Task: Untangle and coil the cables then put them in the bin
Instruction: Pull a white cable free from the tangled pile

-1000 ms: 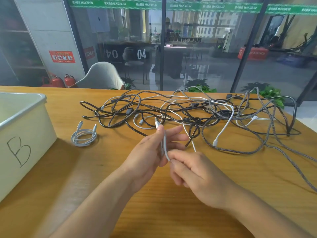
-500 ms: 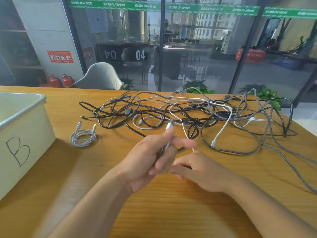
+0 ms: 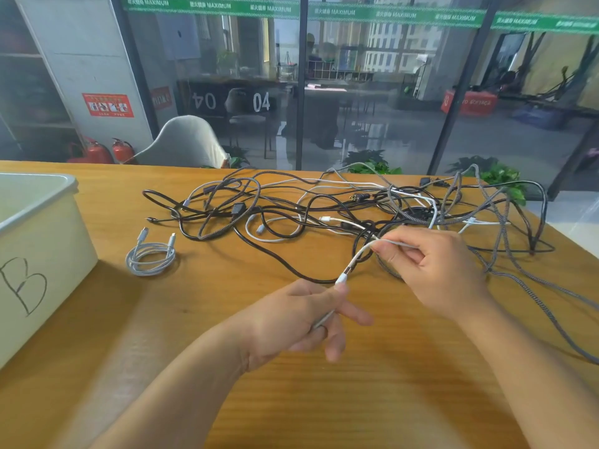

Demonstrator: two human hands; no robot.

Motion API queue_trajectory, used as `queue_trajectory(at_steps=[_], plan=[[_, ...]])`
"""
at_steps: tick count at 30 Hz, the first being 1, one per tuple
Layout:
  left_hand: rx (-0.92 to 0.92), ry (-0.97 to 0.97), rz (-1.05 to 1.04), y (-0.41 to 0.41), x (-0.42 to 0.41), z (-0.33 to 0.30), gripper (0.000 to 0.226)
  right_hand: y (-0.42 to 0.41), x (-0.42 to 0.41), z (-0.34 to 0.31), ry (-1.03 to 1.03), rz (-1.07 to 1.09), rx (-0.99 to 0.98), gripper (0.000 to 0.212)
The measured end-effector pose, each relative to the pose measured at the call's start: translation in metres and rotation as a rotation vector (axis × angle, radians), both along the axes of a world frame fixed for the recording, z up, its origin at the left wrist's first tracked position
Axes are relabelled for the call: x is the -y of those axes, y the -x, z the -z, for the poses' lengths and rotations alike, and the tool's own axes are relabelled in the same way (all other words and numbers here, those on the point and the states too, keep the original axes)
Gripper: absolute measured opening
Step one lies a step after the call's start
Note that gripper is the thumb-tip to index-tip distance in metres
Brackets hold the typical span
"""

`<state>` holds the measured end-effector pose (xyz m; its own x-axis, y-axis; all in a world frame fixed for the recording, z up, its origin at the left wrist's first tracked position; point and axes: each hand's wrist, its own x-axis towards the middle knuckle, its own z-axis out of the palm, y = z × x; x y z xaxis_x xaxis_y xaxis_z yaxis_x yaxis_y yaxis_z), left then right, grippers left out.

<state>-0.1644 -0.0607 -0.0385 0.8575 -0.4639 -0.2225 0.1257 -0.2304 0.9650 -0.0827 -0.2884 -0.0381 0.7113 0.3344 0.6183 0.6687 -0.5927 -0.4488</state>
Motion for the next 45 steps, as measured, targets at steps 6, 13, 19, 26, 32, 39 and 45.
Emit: queue_trajectory(at_steps=[6, 13, 19, 26, 32, 39, 45], plan=[[0.038, -0.029, -0.078, 0.0, 0.005, 0.0, 0.056, 0.026, -0.012, -0.011, -0.179, -0.092, -0.036, 0.023], [0.098, -0.001, -0.058, 0.0, 0.01, 0.001, 0.058, 0.028, -0.015, -0.012, -0.359, -0.053, -0.117, 0.025], [0.105, 0.05, -0.095, 0.0, 0.011, 0.001, 0.06, 0.029, -0.017, -0.014, -0.423, -0.024, -0.169, 0.022], [0.056, 0.096, -0.2, -0.002, 0.012, 0.003, 0.059, 0.038, -0.029, -0.012, -0.429, -0.049, -0.165, 0.02], [0.074, 0.163, -0.349, -0.008, 0.007, 0.007, 0.061, 0.057, -0.044, -0.006, -0.286, -0.292, -0.228, 0.021], [0.016, 0.522, -0.42, -0.014, -0.007, -0.001, 0.056, 0.065, -0.059, 0.014, 0.155, -0.484, -0.454, 0.028], [0.024, 0.621, -0.313, -0.011, -0.016, -0.01, 0.057, 0.063, -0.066, 0.026, 0.403, -0.497, -0.578, 0.031]])
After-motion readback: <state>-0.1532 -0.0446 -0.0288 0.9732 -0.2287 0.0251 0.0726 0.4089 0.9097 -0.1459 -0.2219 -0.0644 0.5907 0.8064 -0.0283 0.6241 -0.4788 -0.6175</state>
